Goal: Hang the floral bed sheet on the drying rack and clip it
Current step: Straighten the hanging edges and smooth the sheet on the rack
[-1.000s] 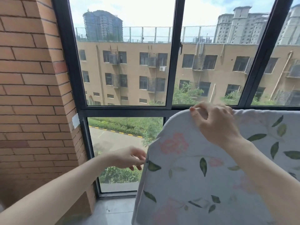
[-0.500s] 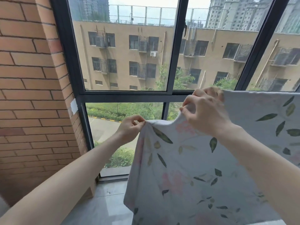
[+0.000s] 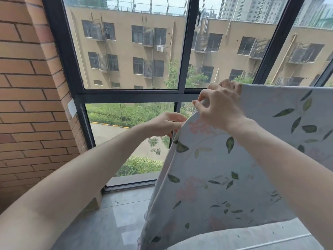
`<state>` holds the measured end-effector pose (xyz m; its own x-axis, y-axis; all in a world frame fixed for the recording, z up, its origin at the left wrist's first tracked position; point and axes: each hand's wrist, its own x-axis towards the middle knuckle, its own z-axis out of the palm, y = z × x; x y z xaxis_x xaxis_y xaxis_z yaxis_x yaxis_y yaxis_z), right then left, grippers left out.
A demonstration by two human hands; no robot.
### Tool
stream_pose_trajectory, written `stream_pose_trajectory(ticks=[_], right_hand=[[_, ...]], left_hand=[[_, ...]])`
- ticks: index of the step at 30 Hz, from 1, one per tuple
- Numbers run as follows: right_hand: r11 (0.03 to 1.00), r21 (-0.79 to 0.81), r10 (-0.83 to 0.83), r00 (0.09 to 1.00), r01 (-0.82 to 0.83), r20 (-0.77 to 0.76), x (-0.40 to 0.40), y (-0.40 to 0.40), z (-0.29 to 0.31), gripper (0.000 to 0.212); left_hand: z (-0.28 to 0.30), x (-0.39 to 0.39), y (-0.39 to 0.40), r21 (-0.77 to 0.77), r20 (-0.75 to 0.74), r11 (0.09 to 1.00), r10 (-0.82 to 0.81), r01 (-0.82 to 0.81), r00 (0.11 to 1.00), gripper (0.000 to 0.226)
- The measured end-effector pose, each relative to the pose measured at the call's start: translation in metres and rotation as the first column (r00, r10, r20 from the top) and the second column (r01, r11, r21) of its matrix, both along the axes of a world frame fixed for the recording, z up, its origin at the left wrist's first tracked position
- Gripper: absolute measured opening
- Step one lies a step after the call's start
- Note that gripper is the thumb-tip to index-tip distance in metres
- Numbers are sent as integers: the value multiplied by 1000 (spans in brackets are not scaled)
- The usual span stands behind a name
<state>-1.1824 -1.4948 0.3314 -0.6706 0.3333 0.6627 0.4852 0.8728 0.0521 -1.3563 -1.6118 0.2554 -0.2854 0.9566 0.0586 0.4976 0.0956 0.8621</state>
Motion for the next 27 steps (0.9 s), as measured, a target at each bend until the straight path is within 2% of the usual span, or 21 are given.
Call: stream_pose_trajectory(ticks=[3, 6, 9, 11, 13, 15, 17, 19, 22, 24, 26, 27], right_hand=[[1000, -1, 13, 1000, -13, -5, 3, 1, 0, 36], [999, -11, 40, 999, -40, 2, 6, 2, 2, 35], [997, -26, 67, 998, -67, -3, 7, 2, 4, 31], [996, -31, 81, 997, -81, -16, 7, 2, 4, 30], [996, -34, 87, 996, -87, -21, 8, 2, 3, 28], [995, -40, 93, 996, -93, -17, 9, 2, 3, 27], [994, -50, 101, 995, -102, -16, 10, 2, 4, 26], [992, -66, 109, 994, -110, -21, 12, 3, 6, 23], [989, -89, 113, 993, -116, -31, 15, 6, 8, 21], [988, -103, 111, 993, -114, -33, 13, 6, 10, 22], [987, -109, 112, 993, -115, -33, 10, 5, 10, 24], [988, -109, 111, 993, -113, -31, 9, 5, 10, 25]], left_hand=[[5, 5, 2, -10, -86, 1000, -11, 10, 996, 14], [12, 3, 3, -15, -96, 1000, -16, 14, 995, 11], [22, 2, 3, -34, 13, 996, -77, 78, 997, 44], [29, 3, 6, -132, 27, 982, -133, 135, 991, 41], [35, 7, 13, -252, -79, 961, -141, 117, 987, 24], [36, 12, 22, -296, -262, 954, -131, 50, 956, 23], [37, 11, 27, -265, -390, 964, -103, -4, 915, 24], [43, 3, 25, -159, -429, 986, -16, -58, 903, 18], [62, -5, 25, 64, -243, 985, 171, -160, 955, 17], [67, -1, 33, 151, -128, 967, 227, -207, 965, 22], [52, 7, 46, 127, -116, 963, 253, -238, 960, 21], [41, 11, 51, 71, -162, 970, 240, -231, 957, 18]])
